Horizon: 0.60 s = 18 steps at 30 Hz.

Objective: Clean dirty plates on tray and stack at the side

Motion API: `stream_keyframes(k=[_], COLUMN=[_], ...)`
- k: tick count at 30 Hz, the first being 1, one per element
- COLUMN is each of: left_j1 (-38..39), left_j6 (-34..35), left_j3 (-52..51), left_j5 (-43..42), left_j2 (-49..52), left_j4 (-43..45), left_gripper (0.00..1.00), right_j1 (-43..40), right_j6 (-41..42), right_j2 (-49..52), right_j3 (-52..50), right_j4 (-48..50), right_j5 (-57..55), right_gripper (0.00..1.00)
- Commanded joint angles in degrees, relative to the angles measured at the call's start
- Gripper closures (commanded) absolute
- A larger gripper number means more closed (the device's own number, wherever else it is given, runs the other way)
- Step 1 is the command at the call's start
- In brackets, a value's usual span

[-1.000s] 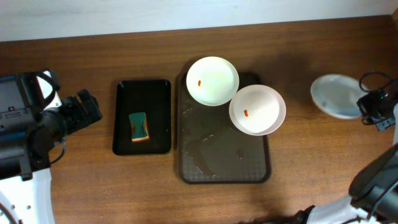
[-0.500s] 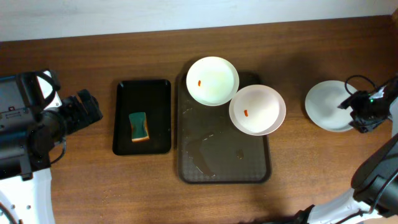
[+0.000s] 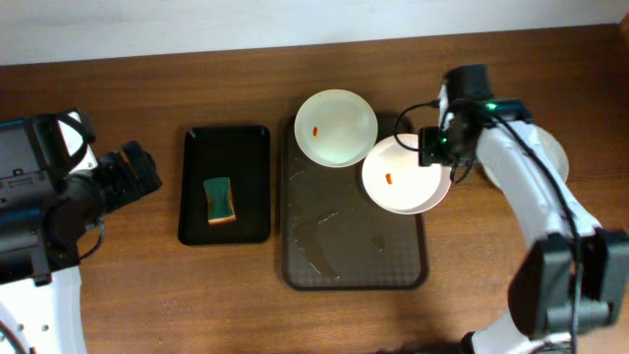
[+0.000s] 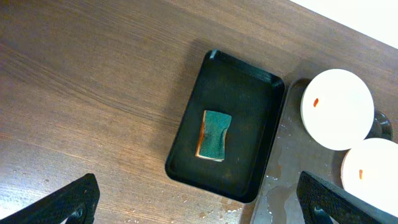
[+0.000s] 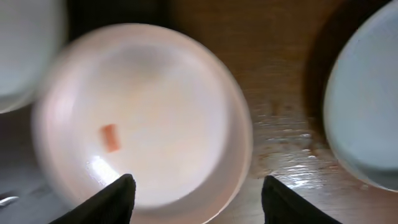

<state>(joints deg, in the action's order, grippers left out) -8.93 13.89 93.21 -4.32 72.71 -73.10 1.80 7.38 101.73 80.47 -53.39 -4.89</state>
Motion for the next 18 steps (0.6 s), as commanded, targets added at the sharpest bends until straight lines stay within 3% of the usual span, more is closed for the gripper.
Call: stream_keyframes(k=[1,6,7,10,12,18], left_j1=[-0.2,-0.2,-0.2,-0.2,-0.2,-0.2], left_j6=[-0.5,-0.5,-0.5,-0.5,-0.5,-0.5], left_j3=[0.2,0.2,0.2,0.2,0.2,0.2], left_j5=[-0.4,-0.4,-0.4,-0.4,-0.4,-0.4], left_j2=[-0.7,-0.7,-0.7,-0.7,-0.7,-0.7], left_j4=[0.0,0.0,0.0,0.0,0.0,0.0], left_gripper=[0.0,0.0,0.0,0.0,0.0,0.0], right_j1=[-1.9,-3.3,-3.6,-4.4,-4.5,-4.3], right_j6=[-0.6,-0.9,-0.9,-0.9,-0.9,-0.9], right_j2=[5.7,10.3,10.3,10.3,9.9,7.1], right_j3=[-0.1,-0.1,-0.1,-0.1,-0.1,-0.1], right_j4=[2.1,3.3,3.5,1.7,-1.0,-9.6], right_j5=[-6.4,-5.0,-4.1,2.7,6.8,12.0], right_gripper=[0.37,0.48,0.54,0.85,0.96,0.96])
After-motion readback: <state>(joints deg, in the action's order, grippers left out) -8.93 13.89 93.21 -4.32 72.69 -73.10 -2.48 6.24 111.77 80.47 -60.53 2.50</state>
